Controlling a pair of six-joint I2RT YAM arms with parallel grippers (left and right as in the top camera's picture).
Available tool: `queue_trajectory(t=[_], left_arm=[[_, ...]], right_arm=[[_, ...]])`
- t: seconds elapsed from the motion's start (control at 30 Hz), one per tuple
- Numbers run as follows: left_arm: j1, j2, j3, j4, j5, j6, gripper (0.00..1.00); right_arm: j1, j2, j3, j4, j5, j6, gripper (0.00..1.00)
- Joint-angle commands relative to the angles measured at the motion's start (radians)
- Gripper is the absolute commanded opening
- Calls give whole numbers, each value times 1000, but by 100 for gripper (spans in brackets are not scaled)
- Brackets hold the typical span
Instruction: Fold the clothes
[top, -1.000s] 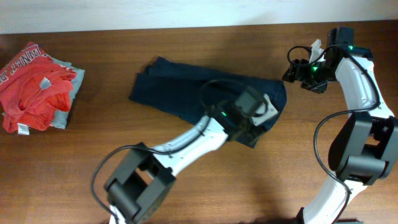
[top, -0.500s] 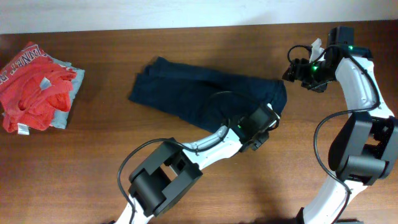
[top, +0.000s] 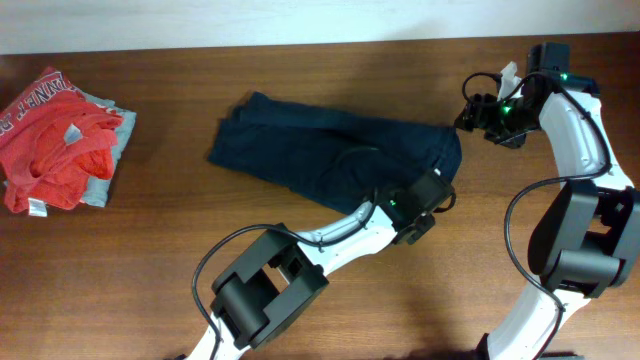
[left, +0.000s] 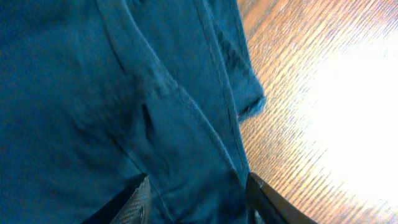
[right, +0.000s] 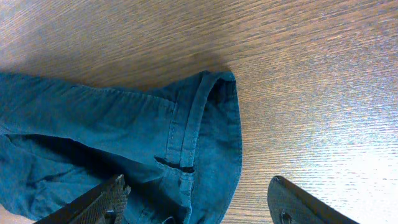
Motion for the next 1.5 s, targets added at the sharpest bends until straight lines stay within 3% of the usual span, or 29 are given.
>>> queue_trajectory(t=[0.0,0.47,0.53,0.63,0.7,0.83,0.97,1.27,1.47], left_arm=[[-2,-2,59,-24,35,1,50],[-36,107,59,28,6,5,50],[-48,135,59,31,-62,29,37],[-51,159,59,18,-126,103,8],[-51,157,61,-5,-140,127,1],[-50,151,101,-60,-190,127,1],[-47,140,183,-182,-337,126,1],[49,-8,268,-323,-346,108,1],[147,-150,268,-407,-346,108,1]], right_arm=[[4,-8,-8,6,-13,-4,77],[4,-8,-8,3,-13,-4,77],[4,-8,-8,0,-13,-4,77],[4,-8,-8,0,-13,-4,77],[4,-8,-8,0,-13,-4,77],[-3,-8,-8,-1,-13,-4,77],[-19,-8,-8,-10,-13,-4,77],[-35,-8,-8,-10,-24,-5,77],[-35,-8,-8,-10,-131,-46,77]])
